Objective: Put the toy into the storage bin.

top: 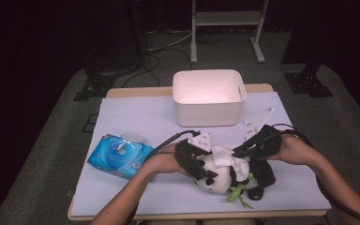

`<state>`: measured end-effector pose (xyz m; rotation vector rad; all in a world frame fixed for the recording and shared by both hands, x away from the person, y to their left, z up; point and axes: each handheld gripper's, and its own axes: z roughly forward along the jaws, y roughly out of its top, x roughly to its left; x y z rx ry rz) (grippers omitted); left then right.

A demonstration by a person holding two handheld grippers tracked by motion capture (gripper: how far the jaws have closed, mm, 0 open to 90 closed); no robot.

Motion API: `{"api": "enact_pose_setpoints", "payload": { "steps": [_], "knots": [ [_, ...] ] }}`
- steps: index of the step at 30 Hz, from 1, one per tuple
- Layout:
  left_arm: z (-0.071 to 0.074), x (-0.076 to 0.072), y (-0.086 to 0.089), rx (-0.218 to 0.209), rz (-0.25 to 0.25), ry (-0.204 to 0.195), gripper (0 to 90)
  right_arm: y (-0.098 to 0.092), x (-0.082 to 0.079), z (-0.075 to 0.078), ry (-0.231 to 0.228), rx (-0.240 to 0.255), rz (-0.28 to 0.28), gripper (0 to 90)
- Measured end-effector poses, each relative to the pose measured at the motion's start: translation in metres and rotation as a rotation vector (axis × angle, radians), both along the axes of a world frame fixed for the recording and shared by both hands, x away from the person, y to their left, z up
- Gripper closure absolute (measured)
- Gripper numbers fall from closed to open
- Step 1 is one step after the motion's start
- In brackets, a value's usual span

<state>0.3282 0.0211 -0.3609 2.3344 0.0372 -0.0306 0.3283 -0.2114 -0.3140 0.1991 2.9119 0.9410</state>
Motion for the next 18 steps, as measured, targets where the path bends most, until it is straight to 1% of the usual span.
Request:
{"api": "enact_pose_setpoints", "payload": {
  "steps": [4, 6, 7, 10, 18],
  "knots": [
    [0.0, 0.0, 0.0, 0.001, 0.0, 0.002, 26.6, 0.013, 0.001, -0.005, 0.004, -0.015, 0.028, 83.2],
    [0.0, 0.0, 0.001, 0.0, 0.003, 0.004, 26.7, 0.016, 0.001, -0.005, 0.002, -0.027, 0.033, 83.2],
    [0.0, 0.0, 0.002, -0.003, 0.004, 0.006, 26.7, 0.015, 0.002, -0.004, 0.0, -0.024, 0.034, 83.2],
    [-0.001, 0.0, 0.003, -0.012, 0.006, 0.012, 26.8, 0.006, 0.0, 0.0, -0.007, -0.02, 0.009, 83.2],
    [-0.002, 0.001, 0.004, -0.022, 0.01, 0.019, 26.9, -0.034, -0.006, 0.006, -0.009, 0.034, -0.067, 83.3]
  ]
}}
